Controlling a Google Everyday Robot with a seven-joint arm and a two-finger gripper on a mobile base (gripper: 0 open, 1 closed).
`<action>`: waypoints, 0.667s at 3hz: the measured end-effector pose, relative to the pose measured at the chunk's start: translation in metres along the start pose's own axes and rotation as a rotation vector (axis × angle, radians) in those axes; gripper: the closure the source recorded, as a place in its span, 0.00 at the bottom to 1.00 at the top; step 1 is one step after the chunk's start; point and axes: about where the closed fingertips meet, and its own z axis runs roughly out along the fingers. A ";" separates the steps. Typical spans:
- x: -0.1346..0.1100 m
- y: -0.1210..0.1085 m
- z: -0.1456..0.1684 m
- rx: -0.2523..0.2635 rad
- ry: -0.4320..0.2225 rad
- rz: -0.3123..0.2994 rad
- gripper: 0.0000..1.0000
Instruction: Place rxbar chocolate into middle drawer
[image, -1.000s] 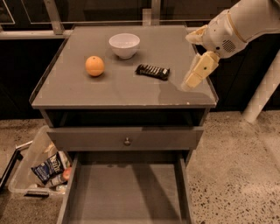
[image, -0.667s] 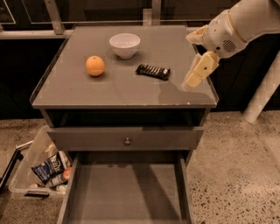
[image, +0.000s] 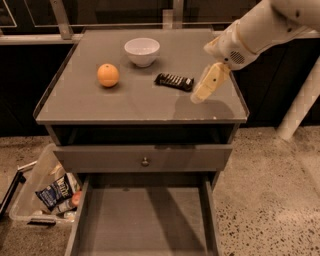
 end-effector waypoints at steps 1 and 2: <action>-0.002 -0.018 0.030 -0.003 0.007 0.037 0.00; -0.003 -0.036 0.053 -0.013 0.000 0.060 0.00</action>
Offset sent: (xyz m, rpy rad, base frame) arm 0.0848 0.0218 -0.0413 0.0462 0.0537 -0.0578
